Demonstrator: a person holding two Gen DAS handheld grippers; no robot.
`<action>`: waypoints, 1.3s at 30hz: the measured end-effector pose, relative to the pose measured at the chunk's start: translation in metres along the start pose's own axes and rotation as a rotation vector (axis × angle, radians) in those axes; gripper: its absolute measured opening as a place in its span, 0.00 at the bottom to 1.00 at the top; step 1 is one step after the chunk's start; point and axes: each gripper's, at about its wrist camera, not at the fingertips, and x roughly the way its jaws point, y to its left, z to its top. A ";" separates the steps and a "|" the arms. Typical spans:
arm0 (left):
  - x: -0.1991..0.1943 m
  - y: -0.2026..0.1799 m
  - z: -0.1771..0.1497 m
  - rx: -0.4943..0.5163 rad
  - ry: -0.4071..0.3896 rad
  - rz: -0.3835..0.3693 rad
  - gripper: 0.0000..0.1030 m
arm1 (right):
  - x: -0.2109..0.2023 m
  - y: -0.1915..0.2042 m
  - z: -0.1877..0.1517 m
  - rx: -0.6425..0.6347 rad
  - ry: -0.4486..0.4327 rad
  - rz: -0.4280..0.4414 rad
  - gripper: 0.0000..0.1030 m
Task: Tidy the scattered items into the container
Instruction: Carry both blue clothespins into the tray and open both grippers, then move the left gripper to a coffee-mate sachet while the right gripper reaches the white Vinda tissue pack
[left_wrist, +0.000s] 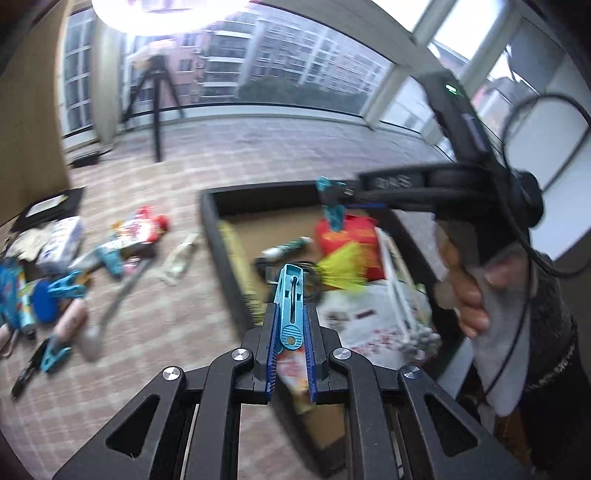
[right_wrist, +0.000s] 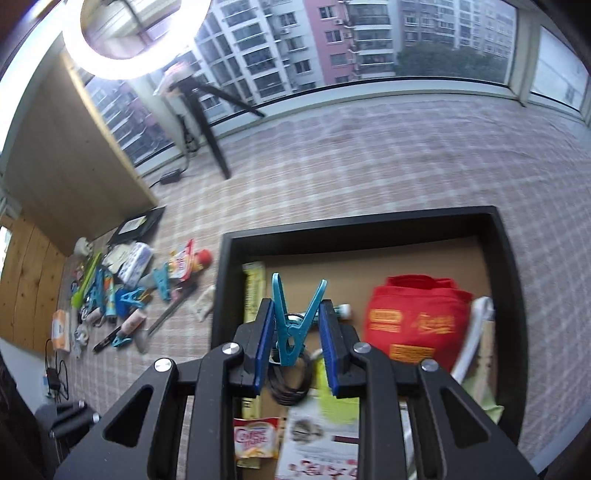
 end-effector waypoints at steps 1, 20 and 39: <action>0.002 -0.007 0.000 0.013 0.005 -0.006 0.19 | -0.002 -0.004 0.000 0.003 -0.006 -0.010 0.24; -0.006 0.020 -0.017 -0.022 -0.005 0.100 0.56 | 0.004 0.021 0.004 -0.036 -0.029 0.015 0.53; -0.083 0.163 -0.119 -0.323 0.043 0.335 0.57 | 0.066 0.176 0.005 -0.296 0.128 0.171 0.58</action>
